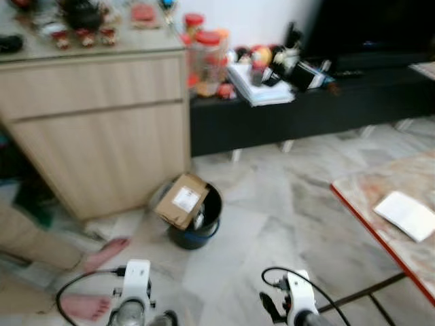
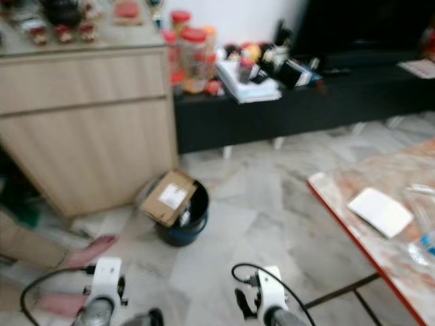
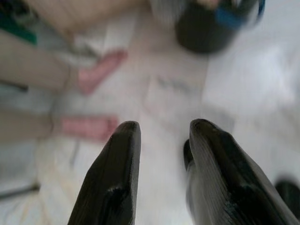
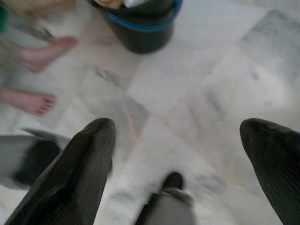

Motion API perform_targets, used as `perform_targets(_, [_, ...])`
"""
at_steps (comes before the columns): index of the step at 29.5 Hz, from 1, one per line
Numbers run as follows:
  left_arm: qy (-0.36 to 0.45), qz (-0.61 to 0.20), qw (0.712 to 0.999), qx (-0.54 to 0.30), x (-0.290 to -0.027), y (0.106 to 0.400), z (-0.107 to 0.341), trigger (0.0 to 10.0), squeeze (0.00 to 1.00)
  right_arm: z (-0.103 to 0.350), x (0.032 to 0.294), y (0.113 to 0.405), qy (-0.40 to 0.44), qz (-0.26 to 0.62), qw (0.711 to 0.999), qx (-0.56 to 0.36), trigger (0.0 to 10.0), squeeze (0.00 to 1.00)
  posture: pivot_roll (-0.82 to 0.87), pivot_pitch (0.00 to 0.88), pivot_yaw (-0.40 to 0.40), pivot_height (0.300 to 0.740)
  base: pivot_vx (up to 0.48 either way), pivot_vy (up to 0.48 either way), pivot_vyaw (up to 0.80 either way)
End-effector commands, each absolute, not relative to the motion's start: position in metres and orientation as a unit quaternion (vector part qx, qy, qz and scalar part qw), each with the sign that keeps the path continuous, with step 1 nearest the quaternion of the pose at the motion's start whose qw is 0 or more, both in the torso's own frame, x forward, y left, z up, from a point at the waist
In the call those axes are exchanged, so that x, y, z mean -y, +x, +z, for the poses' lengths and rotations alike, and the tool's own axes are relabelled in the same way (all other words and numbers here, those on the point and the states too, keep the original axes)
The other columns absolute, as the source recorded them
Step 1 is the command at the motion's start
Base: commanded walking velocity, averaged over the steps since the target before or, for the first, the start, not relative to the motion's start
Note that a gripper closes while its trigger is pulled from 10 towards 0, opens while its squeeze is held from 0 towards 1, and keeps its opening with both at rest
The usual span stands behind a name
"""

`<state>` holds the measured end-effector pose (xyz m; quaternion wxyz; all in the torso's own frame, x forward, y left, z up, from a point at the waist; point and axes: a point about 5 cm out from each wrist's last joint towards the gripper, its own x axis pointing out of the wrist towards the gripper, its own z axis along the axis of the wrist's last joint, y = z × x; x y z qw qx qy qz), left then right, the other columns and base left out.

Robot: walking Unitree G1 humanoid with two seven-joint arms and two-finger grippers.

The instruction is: Picking trash to rubbish bin

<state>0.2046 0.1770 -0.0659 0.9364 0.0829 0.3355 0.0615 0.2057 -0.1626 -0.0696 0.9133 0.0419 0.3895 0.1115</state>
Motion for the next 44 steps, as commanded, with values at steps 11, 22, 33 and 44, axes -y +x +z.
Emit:
perform_targets(11, [0.091, 0.058, 0.935, -0.337, -0.1783, 0.2077, -0.0646, 10.0, 0.0, -0.0724, 0.1668, 0.2006, 0.045, 0.101, 0.911, -0.398, 10.0, 0.0, 0.01, 0.119, -0.078, 0.74, -0.089, 0.0, 0.0])
perform_targets(22, [0.091, 0.059, 0.935, -0.337, -0.1795, 0.2064, -0.0651, 10.0, 0.0, -0.0745, 0.1682, 0.1967, 0.044, 0.097, 0.909, -0.404, 10.0, 0.0, 0.01, 0.121, -0.077, 0.74, 0.0, 0.0, 0.0])
perform_targets(33, [0.094, 0.059, 0.935, -0.338, -0.1821, 0.2059, -0.0651, 10.0, 0.0, -0.0756, 0.169, 0.1954, 0.045, 0.086, 0.907, -0.409, 10.0, 0.0, 0.01, 0.115, -0.064, 0.74, 0.0, 0.0, -0.07])
perform_targets(44, [0.095, 0.059, 0.935, -0.335, -0.1851, 0.2086, -0.0633, 10.0, 0.0, -0.0764, 0.1678, 0.1945, 0.044, 0.082, 0.907, -0.411, 10.0, 0.0, 0.02, 0.112, -0.053, 0.74, 0.0, 0.0, -0.8])
